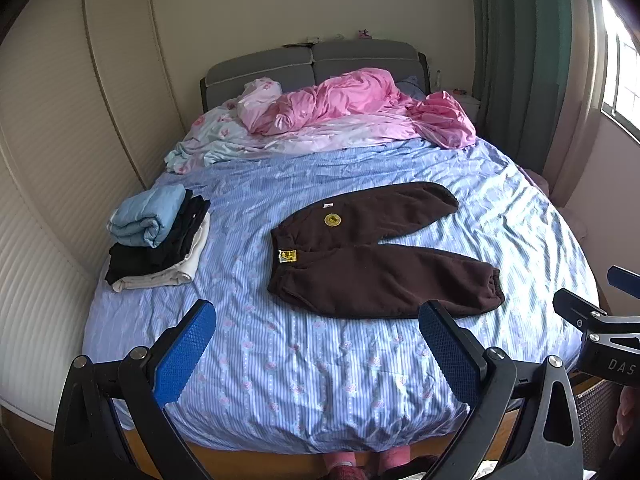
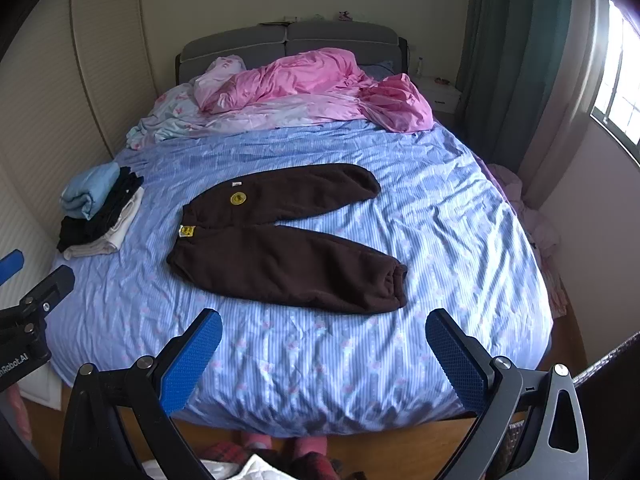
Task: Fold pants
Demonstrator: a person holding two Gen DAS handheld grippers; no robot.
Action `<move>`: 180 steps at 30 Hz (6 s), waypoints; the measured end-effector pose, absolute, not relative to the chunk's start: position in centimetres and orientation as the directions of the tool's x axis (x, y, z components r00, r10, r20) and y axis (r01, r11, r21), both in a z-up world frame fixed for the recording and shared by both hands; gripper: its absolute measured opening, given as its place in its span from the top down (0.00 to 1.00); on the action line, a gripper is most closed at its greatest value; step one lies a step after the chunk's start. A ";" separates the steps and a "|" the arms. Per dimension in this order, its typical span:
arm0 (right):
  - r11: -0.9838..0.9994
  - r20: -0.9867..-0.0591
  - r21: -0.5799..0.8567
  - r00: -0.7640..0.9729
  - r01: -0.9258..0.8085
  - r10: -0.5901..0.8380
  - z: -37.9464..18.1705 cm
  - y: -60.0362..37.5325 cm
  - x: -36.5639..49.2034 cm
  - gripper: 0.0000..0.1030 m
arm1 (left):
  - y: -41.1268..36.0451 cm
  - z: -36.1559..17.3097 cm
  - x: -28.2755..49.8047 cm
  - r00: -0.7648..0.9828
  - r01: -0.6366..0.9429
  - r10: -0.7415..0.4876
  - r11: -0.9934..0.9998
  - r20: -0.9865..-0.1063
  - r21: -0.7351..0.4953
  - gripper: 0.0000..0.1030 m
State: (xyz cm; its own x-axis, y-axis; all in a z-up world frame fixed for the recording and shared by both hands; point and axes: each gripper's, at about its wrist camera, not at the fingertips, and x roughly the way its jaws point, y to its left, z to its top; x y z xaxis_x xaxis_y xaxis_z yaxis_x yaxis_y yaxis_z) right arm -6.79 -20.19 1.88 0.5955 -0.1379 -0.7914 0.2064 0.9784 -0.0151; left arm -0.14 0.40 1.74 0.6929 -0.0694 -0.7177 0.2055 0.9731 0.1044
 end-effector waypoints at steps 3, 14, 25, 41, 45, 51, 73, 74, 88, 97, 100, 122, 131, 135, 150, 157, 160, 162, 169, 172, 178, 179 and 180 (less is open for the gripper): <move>0.979 -0.795 -0.015 0.591 0.204 -0.135 1.9 -20.3 -6.7 0.00 | 0.5 1.8 -0.2 0.693 0.208 -0.076 0.973 -0.717 0.098 0.00; 0.979 -0.800 -0.020 0.584 0.202 -0.137 1.9 -20.2 -7.0 0.00 | 0.3 1.7 -0.4 0.694 0.210 -0.079 0.973 -0.716 0.096 0.00; 0.979 -0.802 -0.018 0.583 0.201 -0.135 1.9 -20.1 -6.9 0.00 | 0.5 1.6 -0.4 0.695 0.209 -0.080 0.973 -0.715 0.094 0.00; 0.979 -0.815 -0.029 0.562 0.204 -0.141 1.0 -19.0 -5.8 0.00 | 0.6 1.0 1.0 0.677 0.232 -0.099 0.969 -0.729 0.084 0.00; 0.978 -0.818 -0.030 0.557 0.208 -0.144 0.9 -18.8 -5.4 0.00 | 1.2 0.7 1.6 0.673 0.246 -0.108 0.966 -0.732 0.084 0.00; 0.974 -0.827 -0.033 0.542 0.222 -0.151 0.7 -18.3 -4.6 0.00 | 2.0 0.2 2.7 0.665 0.267 -0.124 0.961 -0.737 0.079 0.00; 0.957 -0.869 -0.092 0.448 0.274 -0.211 -4.8 -17.2 -0.3 0.00 | 2.7 -6.3 9.4 0.555 0.326 -0.124 0.942 -0.823 0.078 0.00; 0.959 -0.871 -0.092 0.445 0.267 -0.207 -5.2 -17.5 0.1 0.00 | 2.4 -6.8 10.0 0.549 0.320 -0.115 0.944 -0.828 0.081 0.00; 0.967 -0.912 -0.069 0.378 0.247 -0.161 -14.6 -22.4 6.2 0.00 | -0.9 -15.3 15.6 0.506 0.189 0.004 0.975 -0.862 0.115 0.00; 0.917 -0.923 -0.027 0.341 0.399 -0.176 -22.0 -23.3 7.6 0.00 | 1.7 -23.2 18.9 0.390 0.098 -0.092 0.994 -0.916 -0.058 0.11; 0.892 -0.933 -0.003 0.319 0.452 -0.165 -24.0 -24.0 7.8 0.01 | 2.3 -25.4 19.7 0.358 0.058 -0.118 0.993 -0.926 -0.104 0.16; 0.777 -0.933 0.073 0.319 0.625 -0.168 -32.0 -31.1 7.2 0.21 | 0.2 -33.8 22.2 0.289 0.000 -0.192 0.980 -0.938 -0.201 0.41; 0.793 -0.942 0.084 0.307 0.603 -0.133 -31.6 -31.8 8.9 0.65 | 0.7 -32.7 22.8 0.306 -0.057 -0.182 0.976 -0.934 -0.209 0.72; 0.814 -0.934 0.107 0.339 0.571 -0.115 -29.5 -31.9 8.7 0.81 | 0.5 -31.2 22.4 0.336 -0.024 -0.168 0.982 -0.927 -0.187 0.76; 0.840 -0.824 0.158 0.538 0.518 -0.177 -17.9 -32.5 12.3 0.86 | 0.1 -21.4 25.2 0.488 0.026 -0.185 0.980 -0.853 -0.198 0.79; 0.866 -0.781 0.122 0.585 0.485 -0.217 -14.8 -34.1 19.2 0.86 | -1.0 -18.8 30.5 0.514 0.044 -0.223 0.971 -0.828 -0.234 0.79; 0.879 -0.767 0.099 0.598 0.467 -0.232 -14.0 -34.5 22.2 0.86 | -1.4 -18.3 32.6 0.527 0.052 -0.219 0.973 -0.821 -0.225 0.79; 0.889 -0.760 0.081 0.604 0.451 -0.237 -13.6 -34.6 24.6 0.86 | -1.5 -18.3 33.8 0.524 0.046 -0.220 0.972 -0.823 -0.231 0.79; 0.909 -0.783 0.037 0.577 0.415 -0.232 -14.6 -34.5 31.1 0.86 | -1.4 -19.8 38.7 0.486 -0.009 -0.210 0.969 -0.849 -0.245 0.79; 0.914 -0.802 0.018 0.551 0.405 -0.229 -16.0 -34.6 33.6 0.86 | -1.6 -20.4 40.5 0.476 -0.018 -0.201 0.971 -0.856 -0.238 0.79; 0.914 -0.832 0.005 0.508 0.405 -0.221 -18.8 -35.1 38.2 0.86 | -1.9 -22.4 43.8 0.442 -0.053 -0.187 0.971 -0.877 -0.234 0.79; 0.914 -0.836 0.002 0.502 0.405 -0.221 -19.3 -35.1 38.9 0.86 | -1.8 -22.8 44.3 0.436 -0.061 -0.185 0.970 -0.881 -0.234 0.79; 0.914 -0.840 -0.001 0.495 0.406 -0.221 -19.6 -35.1 39.6 0.86 | -1.7 -23.1 44.7 0.431 -0.067 -0.185 0.969 -0.883 -0.236 0.79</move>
State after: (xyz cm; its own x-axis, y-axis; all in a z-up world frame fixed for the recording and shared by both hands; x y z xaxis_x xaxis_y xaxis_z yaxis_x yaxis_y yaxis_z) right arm 39.60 -35.09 -19.63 0.4952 -0.2208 -0.8403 0.4057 0.9140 -0.0010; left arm 44.66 -1.75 -23.13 0.4311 -0.1851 -0.8831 -0.0671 0.9694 -0.2360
